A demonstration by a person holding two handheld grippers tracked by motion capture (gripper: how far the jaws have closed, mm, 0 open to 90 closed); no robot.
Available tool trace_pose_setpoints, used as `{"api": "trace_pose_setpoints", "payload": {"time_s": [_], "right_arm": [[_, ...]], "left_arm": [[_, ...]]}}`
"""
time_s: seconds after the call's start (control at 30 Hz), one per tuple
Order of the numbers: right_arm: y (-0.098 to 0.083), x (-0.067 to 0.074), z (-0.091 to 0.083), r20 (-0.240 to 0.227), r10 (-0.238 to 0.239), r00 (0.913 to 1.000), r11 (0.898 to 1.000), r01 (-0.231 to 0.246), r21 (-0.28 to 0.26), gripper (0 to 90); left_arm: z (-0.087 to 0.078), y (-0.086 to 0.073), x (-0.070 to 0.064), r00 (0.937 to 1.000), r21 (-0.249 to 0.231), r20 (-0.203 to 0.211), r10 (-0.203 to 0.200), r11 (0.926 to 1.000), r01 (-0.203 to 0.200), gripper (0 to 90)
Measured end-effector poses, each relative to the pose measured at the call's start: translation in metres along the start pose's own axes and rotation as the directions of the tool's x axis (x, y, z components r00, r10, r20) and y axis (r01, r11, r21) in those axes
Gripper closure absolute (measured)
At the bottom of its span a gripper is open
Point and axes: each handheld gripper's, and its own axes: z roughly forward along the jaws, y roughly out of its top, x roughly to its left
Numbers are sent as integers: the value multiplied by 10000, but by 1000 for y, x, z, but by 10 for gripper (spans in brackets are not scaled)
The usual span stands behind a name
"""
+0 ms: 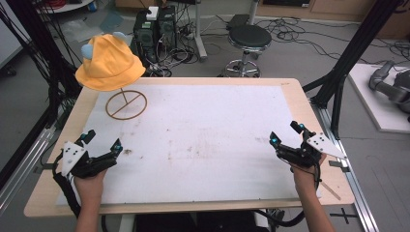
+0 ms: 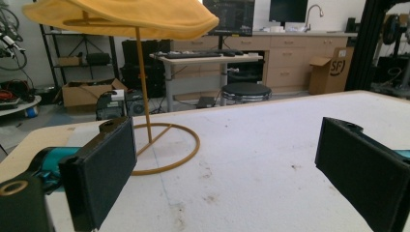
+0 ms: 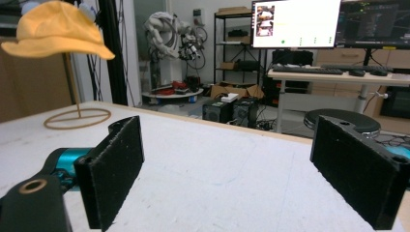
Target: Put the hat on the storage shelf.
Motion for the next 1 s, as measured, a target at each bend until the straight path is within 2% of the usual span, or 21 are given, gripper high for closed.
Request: {"api": "trace_pose_setpoints", "payload": {"time_s": [0.13,0.3,0.5,1.0], "right_arm": [[-3,3,0,-27,-71,10000,10000,71,4,116],[-4,7,-6,-124,-244,9996,9997,243,-82,116],[-4,9,-11,-48,-228,9997,9997,228,-130,116],[-8,2,-12,110,-116,9999,9999,117,-47,116]], "left_arm": [[1,2,-3,10000,-40,11,78,10000,-78,80],[-1,3,-3,9997,-202,-41,-246,9995,245,80],[-4,4,-1,9994,-284,-122,-338,9990,334,80],[-3,4,0,9991,-212,-72,-412,9989,411,80]]}}
